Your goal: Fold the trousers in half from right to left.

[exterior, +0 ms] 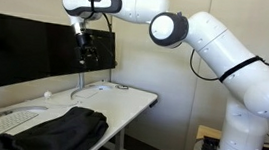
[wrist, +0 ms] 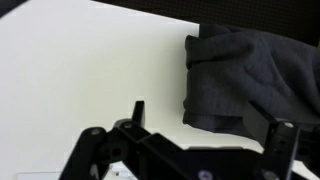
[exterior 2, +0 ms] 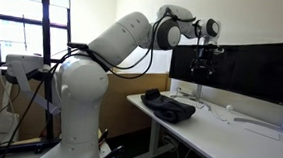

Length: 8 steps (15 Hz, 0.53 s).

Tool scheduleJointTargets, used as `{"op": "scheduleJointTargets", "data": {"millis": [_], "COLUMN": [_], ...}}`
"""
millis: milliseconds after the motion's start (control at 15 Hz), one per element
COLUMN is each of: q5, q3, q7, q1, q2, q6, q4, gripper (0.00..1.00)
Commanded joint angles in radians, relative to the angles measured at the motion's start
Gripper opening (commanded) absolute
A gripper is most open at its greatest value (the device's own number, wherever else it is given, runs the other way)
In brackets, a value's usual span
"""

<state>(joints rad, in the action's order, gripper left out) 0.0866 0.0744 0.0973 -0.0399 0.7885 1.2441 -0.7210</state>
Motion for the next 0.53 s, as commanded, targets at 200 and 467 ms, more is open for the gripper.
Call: {"op": "scheduleJointTargets", "data": {"millis": [200, 467], "q5": [0.000, 0.000], "q3": [-0.001, -0.002], "q7": [0.050, 0.064], "q1": [0.061, 0.080], "q2": [-0.085, -0.139], "q6": [0.016, 0.030], "q4": [-0.129, -0.211], "gripper": [1.00, 1.00]}}
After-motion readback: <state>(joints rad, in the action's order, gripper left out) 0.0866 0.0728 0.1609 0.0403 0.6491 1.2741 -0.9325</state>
